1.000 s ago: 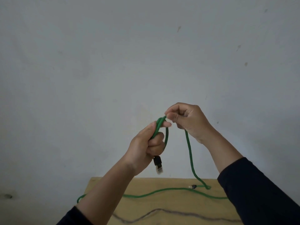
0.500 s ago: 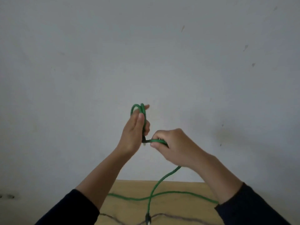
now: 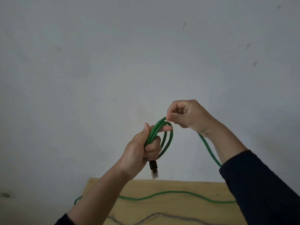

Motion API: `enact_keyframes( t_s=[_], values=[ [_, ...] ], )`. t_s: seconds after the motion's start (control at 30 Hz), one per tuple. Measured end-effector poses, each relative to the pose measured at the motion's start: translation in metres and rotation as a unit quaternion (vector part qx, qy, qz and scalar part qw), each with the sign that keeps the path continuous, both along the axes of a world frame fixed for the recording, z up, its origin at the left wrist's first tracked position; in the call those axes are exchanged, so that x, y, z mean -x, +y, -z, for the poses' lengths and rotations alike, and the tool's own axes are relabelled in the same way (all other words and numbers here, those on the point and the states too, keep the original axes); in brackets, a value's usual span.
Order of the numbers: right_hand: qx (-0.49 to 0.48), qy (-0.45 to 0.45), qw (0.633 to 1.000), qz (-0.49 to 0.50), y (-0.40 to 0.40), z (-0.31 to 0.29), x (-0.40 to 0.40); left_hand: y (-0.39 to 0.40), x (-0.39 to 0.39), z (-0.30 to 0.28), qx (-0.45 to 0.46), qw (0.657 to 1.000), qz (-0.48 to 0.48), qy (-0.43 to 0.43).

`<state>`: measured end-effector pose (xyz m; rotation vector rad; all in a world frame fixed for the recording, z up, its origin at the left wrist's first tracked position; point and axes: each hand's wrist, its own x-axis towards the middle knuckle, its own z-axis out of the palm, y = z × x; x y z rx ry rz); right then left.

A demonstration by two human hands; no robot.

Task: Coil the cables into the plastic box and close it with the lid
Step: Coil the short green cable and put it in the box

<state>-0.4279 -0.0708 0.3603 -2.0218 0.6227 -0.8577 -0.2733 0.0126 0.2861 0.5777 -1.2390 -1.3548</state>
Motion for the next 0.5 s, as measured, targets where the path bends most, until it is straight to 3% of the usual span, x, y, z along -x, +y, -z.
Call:
enact_keyframes(
  t_s=[0.13, 0.27, 0.4, 0.5],
  values=[
    [-0.073, -0.092, 0.992, 0.039, -0.01, 0.037, -0.008, -0.002, -0.003, -0.017, -0.036, 0.983, 0.025, 0.177],
    [-0.05, 0.008, 0.992, 0.114, -0.001, 0.083, -0.021, -0.015, -0.018, -0.037, 0.01, 0.955, -0.015, 0.295],
    [0.038, 0.142, 0.986, 0.083, 0.026, 0.094, -0.039, -0.034, -0.03, -0.041, 0.019, 0.964, -0.153, 0.215],
    [0.077, 0.239, 0.967, 0.047, 0.042, 0.076, -0.04, -0.045, -0.044, -0.031, 0.025, 0.955, -0.294, 0.033]
  ],
)
